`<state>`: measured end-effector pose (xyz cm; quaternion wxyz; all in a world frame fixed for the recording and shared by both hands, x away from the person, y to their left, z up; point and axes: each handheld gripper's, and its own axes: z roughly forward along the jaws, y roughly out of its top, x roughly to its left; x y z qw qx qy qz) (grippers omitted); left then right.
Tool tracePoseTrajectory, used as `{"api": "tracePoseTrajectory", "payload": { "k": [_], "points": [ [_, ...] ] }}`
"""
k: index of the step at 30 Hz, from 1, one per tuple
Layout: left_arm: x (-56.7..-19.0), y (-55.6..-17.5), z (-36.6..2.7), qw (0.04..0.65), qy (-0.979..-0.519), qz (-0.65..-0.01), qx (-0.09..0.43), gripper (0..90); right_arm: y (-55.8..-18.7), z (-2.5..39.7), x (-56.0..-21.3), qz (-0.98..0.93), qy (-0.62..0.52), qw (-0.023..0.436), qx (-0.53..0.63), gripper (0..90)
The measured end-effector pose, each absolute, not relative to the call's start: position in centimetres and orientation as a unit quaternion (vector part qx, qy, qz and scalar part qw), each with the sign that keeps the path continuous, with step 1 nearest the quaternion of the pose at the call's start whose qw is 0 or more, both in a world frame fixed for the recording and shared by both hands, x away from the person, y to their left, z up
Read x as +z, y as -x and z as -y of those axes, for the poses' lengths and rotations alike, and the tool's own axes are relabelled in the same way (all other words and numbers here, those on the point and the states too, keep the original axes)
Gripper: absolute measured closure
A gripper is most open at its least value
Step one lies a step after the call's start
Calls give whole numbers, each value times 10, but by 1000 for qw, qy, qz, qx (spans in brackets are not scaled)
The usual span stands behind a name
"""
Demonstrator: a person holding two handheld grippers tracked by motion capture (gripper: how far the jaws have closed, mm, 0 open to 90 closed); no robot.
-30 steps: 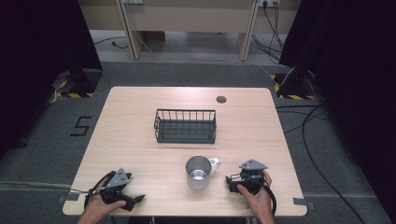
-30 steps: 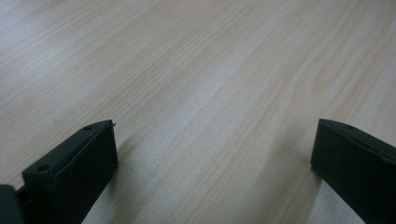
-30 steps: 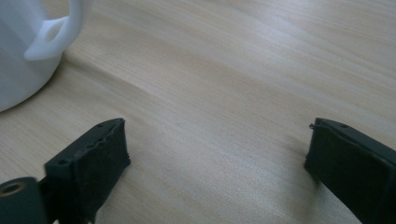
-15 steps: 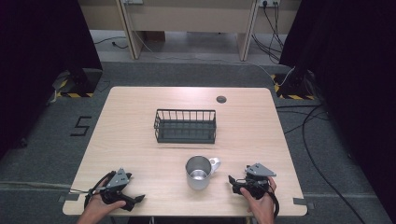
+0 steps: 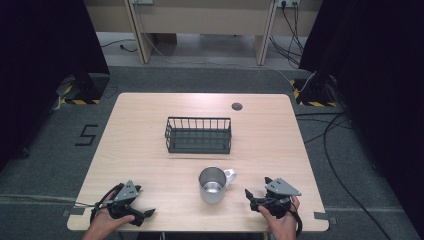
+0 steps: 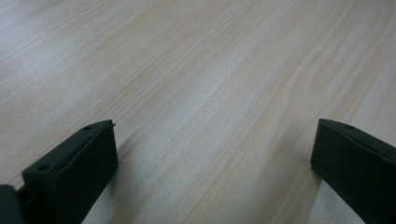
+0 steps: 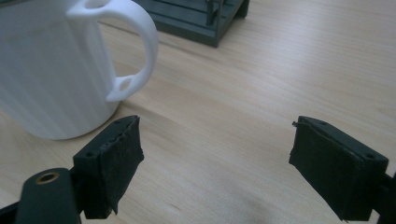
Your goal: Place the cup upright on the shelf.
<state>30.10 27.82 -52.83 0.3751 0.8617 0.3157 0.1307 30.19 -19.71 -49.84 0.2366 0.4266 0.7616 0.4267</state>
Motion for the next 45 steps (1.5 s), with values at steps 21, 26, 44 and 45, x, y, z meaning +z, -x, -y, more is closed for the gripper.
{"api": "tracePoseTrajectory", "payload": {
  "k": [21,26,44,45],
  "points": [
    [-528,-301,-278,375,-862,-316,131,0,-321,167,-487,-785,-340,239,459,445],
    [-528,-301,-278,376,-861,-316,131,0,-332,163,-490,-796,-324,236,454,466],
    [-528,-301,-278,376,-861,-317,131,0,-351,150,-497,-799,-297,221,475,557],
    [-528,-301,-278,376,-861,-317,131,0,-351,150,-497,-799,-297,221,475,557]
  ]
}}
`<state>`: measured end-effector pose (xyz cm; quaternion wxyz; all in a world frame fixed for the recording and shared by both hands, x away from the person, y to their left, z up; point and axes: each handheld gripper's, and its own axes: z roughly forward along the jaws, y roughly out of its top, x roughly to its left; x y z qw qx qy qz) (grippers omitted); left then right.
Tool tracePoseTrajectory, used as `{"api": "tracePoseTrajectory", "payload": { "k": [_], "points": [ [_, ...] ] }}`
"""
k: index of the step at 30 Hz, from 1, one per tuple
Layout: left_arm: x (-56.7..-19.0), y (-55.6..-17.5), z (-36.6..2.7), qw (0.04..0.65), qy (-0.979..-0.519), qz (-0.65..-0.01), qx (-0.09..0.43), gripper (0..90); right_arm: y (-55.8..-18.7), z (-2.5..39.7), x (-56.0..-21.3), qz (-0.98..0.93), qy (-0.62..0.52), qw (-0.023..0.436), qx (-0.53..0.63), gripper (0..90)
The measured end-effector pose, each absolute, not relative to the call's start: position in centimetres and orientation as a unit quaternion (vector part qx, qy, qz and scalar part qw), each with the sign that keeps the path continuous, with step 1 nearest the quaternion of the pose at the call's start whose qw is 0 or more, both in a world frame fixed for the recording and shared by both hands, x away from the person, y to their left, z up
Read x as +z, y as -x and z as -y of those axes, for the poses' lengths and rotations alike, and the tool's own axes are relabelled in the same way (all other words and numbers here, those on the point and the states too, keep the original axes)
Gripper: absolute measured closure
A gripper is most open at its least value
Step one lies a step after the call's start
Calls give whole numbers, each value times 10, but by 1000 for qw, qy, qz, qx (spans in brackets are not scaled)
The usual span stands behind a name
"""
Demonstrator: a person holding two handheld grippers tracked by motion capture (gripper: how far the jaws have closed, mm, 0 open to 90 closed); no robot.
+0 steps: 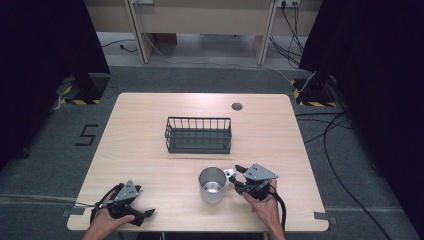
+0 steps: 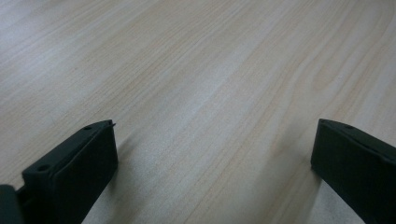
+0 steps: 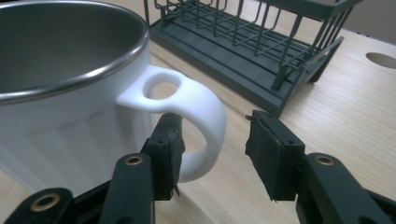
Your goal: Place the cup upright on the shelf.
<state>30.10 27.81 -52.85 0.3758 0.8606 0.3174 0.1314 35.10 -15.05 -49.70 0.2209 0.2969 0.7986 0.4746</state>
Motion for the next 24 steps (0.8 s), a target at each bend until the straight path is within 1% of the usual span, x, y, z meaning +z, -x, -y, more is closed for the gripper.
{"api": "tracePoseTrajectory", "payload": {
  "k": [8,13,16,19,24],
  "points": [
    [-528,-301,-278,376,-861,-317,131,0,-350,148,-497,-802,-284,221,476,603],
    [-528,-301,-278,375,-861,-317,132,0,-348,149,-496,-804,-277,224,475,655],
    [-528,-301,-278,376,-861,-317,132,0,-346,149,-495,-804,-274,224,478,660],
    [-528,-301,-278,376,-861,-317,131,0,-340,151,-494,-806,-274,236,470,691],
    [-528,-301,-278,375,-861,-317,131,0,-332,154,-494,-803,-276,238,471,696]
  ]
}}
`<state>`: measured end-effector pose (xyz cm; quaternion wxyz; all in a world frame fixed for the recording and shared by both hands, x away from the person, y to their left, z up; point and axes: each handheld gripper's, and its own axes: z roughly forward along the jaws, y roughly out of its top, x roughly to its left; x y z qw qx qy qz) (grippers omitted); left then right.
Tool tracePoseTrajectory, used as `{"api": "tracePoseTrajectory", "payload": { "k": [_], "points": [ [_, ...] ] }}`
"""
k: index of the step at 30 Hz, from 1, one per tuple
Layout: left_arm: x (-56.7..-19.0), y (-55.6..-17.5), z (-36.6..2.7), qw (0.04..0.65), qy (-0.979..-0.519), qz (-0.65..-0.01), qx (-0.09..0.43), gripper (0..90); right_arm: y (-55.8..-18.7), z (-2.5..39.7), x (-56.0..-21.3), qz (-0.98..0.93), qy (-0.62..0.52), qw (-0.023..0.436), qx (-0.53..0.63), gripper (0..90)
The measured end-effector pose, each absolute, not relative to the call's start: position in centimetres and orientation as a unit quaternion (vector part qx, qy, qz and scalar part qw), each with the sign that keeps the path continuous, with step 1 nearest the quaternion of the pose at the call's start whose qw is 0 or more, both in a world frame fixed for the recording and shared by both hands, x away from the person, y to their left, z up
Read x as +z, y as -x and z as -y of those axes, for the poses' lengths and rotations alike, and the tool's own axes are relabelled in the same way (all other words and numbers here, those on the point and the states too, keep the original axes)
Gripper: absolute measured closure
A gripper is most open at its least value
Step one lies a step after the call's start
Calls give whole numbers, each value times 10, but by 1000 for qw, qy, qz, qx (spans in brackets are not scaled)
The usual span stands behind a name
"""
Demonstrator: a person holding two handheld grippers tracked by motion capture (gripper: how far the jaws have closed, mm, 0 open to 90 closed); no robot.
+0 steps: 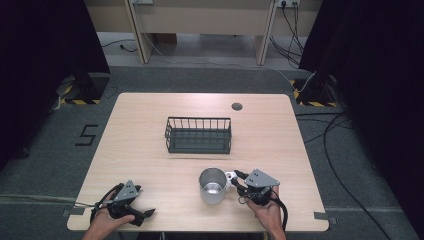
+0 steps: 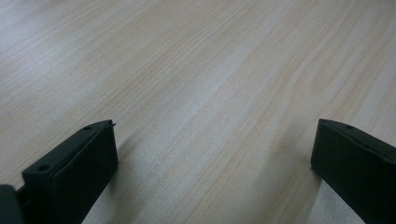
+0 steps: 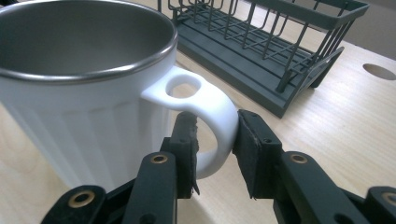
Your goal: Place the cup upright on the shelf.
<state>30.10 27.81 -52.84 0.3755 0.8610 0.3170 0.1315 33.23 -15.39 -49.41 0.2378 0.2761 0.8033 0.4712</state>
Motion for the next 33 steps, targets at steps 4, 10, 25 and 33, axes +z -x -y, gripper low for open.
{"api": "tracePoseTrajectory", "payload": {
  "k": [4,10,25,33],
  "points": [
    [-528,-301,-278,376,-861,-317,132,0,-327,158,-496,-798,-280,233,480,708],
    [-528,-301,-278,376,-861,-317,132,0,-321,161,-495,-794,-284,238,482,733],
    [-528,-301,-278,376,-861,-317,131,0,-293,157,-493,-793,-301,252,466,736],
    [-528,-301,-278,376,-861,-317,132,0,-281,155,-488,-790,-304,251,469,601]
  ]
}}
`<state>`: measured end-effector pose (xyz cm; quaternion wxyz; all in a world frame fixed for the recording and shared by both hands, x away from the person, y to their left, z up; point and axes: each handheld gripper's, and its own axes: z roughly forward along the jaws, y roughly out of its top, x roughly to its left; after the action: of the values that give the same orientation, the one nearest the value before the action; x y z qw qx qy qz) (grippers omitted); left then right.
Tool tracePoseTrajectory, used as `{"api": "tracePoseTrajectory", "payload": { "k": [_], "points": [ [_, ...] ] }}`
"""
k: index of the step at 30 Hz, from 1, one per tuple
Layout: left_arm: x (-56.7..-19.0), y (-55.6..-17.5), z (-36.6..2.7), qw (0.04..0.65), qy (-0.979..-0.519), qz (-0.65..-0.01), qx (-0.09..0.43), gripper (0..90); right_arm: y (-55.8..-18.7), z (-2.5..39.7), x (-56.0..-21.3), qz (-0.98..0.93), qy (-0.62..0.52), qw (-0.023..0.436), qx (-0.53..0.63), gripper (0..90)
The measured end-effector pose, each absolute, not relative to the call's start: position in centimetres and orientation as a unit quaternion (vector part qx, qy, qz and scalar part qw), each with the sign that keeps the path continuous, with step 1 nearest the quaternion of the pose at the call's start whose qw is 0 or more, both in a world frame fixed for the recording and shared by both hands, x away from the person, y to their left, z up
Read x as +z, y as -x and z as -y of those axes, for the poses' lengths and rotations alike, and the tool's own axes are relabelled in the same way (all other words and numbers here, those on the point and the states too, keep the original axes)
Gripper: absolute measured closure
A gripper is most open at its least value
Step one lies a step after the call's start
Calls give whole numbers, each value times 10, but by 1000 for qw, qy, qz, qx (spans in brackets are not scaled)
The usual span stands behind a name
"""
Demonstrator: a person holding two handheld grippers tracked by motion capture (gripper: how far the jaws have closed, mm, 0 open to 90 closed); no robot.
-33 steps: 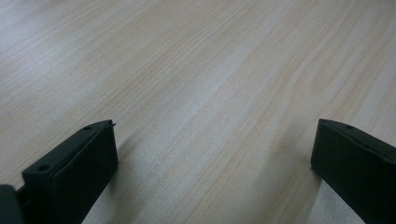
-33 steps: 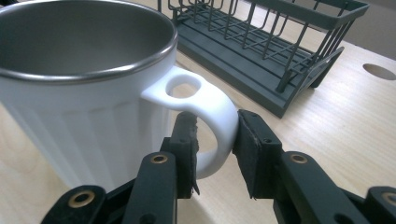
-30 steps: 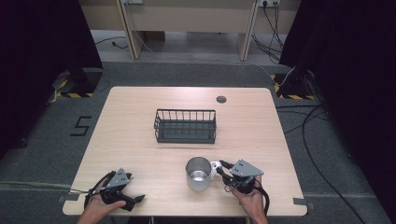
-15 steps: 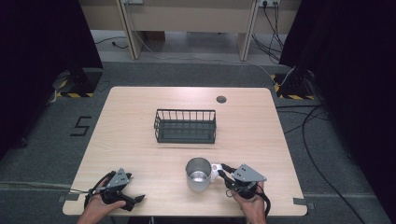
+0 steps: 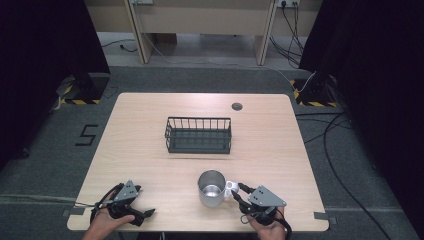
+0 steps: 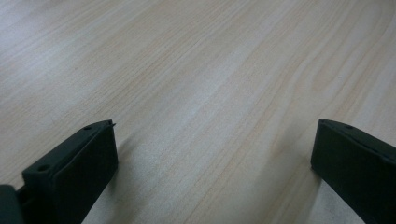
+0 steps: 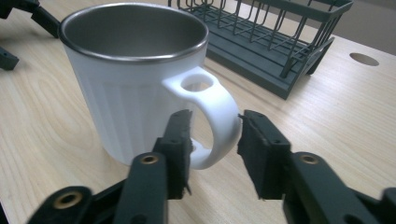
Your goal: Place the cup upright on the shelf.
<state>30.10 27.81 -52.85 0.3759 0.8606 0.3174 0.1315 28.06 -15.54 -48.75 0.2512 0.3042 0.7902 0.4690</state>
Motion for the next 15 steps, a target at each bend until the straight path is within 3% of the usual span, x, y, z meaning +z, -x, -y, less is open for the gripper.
{"api": "tracePoseTrajectory", "payload": {
  "k": [1,2,3,4,5,6,7,8,9,10,15],
  "points": [
    [-528,-301,-278,376,-861,-317,132,0,-281,155,-488,-790,-304,251,469,601],
    [-528,-301,-278,376,-861,-317,132,0,-280,155,-486,-788,-309,252,468,498],
    [-528,-301,-278,376,-861,-317,132,0,-280,155,-486,-788,-309,252,468,498],
    [-529,-301,-278,376,-860,-318,132,0,-279,156,-485,-781,-317,234,485,397],
    [-529,-301,-278,376,-860,-318,132,0,-279,156,-485,-781,-317,234,485,397],
    [-528,-301,-278,376,-861,-317,132,0,-276,158,-483,-764,-325,229,509,314],
    [-528,-301,-278,376,-861,-317,132,0,-276,158,-483,-764,-325,229,509,314],
    [-528,-301,-278,376,-861,-317,132,0,-273,159,-480,-753,-327,219,528,228],
    [-528,-301,-278,376,-861,-317,132,0,-273,159,-480,-753,-327,219,528,228],
    [-528,-301,-278,376,-861,-317,132,0,-271,158,-477,-750,-319,210,541,145],
    [-528,-301,-278,376,-861,-317,132,0,-272,153,-472,-745,-299,194,564,148]
  ]
}}
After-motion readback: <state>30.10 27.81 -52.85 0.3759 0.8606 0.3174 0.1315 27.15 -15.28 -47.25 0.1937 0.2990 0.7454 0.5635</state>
